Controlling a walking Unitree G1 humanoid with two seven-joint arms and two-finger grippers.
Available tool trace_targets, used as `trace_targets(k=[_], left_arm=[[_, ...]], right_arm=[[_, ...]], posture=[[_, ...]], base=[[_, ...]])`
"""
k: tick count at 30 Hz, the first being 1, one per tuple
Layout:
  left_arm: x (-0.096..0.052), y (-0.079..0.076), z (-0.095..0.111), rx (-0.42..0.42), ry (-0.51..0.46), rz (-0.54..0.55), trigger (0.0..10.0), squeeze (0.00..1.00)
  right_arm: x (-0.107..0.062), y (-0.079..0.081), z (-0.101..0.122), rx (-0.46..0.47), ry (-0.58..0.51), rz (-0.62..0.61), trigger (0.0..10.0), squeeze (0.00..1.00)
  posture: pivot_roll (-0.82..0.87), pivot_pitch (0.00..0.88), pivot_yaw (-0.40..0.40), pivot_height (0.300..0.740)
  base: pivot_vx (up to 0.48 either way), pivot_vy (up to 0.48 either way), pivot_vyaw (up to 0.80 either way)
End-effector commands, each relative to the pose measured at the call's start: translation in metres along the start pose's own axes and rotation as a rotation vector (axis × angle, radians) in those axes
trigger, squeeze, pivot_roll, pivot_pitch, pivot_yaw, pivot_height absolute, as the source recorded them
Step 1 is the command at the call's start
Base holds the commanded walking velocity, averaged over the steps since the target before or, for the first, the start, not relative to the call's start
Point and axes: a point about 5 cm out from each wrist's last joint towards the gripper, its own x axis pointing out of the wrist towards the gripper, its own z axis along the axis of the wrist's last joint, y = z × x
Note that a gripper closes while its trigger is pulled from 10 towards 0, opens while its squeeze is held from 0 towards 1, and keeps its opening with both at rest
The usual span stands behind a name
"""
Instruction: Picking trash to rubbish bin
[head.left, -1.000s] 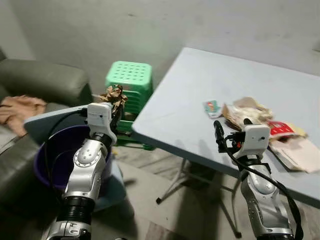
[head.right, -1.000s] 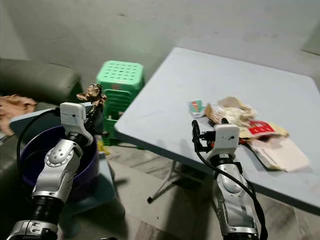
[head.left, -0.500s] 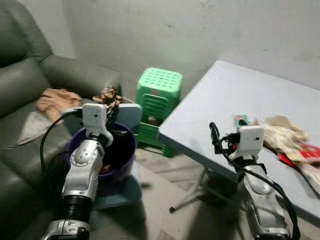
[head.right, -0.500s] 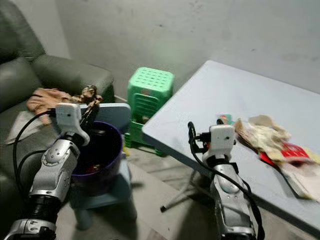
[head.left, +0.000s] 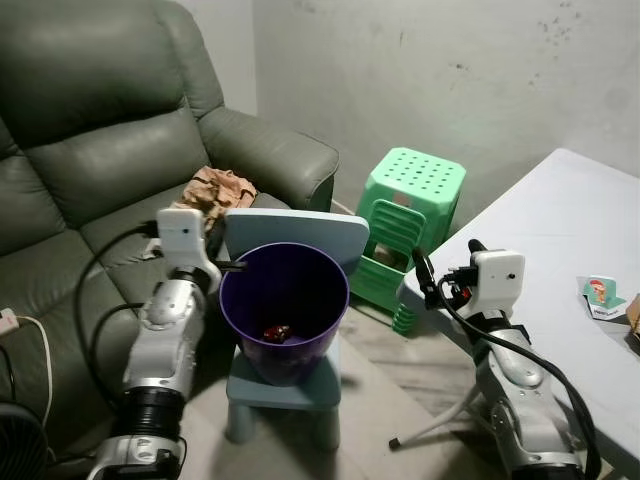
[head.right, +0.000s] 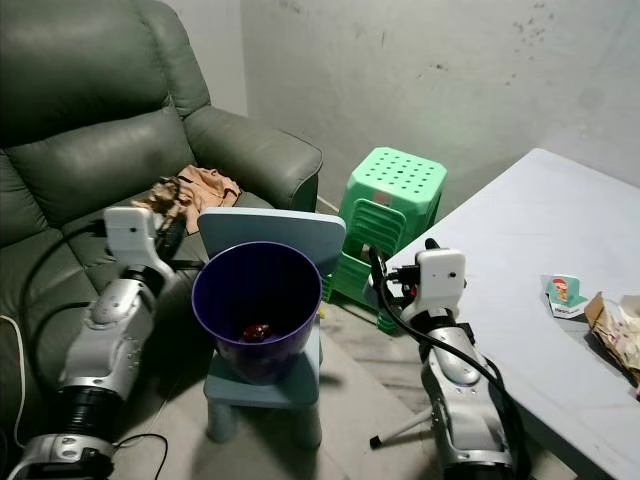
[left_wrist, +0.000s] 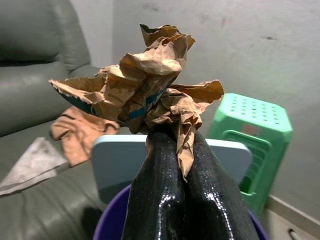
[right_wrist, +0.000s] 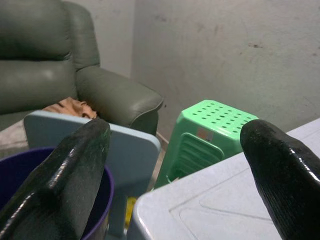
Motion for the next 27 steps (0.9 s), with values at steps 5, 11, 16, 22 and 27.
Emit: trace_targets(k=[5,11,16,22,27], left_arm=[[-0.002,0.002,0.001,0.020,-0.001,-0.016,10.0,0.00],[-0.005,0.005,-0.001,0.041,0.015,-0.044,10.0,0.00],[-0.005,0.019,-0.004,0.114,0.040,-0.065,10.0,0.00],[-0.001,0.031,0.001,0.101,0.041,-0.042,10.0,0.00],[0.004,0.040,-0.003,0.098,0.076,-0.045,10.0,0.00]], right_arm=[[0.001,0.002,0.006,0.032,0.012,0.058,10.0,0.00],[0.000,0.003,0.015,0.003,-0.015,0.166,10.0,0.00],[-0.001,0.016,0.027,-0.003,-0.049,0.301,10.0,0.00],[0.001,0.022,0.029,-0.009,-0.060,0.344,10.0,0.00],[-0.003,0.027,0.020,-0.012,-0.029,0.390,10.0,0.00]], posture=[[-0.06,0.000,-0.082,0.740],[-0.06,0.002,-0.094,0.740],[-0.05,0.038,-0.106,0.740],[-0.05,0.054,-0.097,0.740],[-0.05,0.072,-0.095,0.740]], base=[[0.000,0.000,0.00],[0.000,0.000,0.00],[0.000,0.000,0.00],[0.000,0.000,0.00],[0.000,0.000,0.00]])
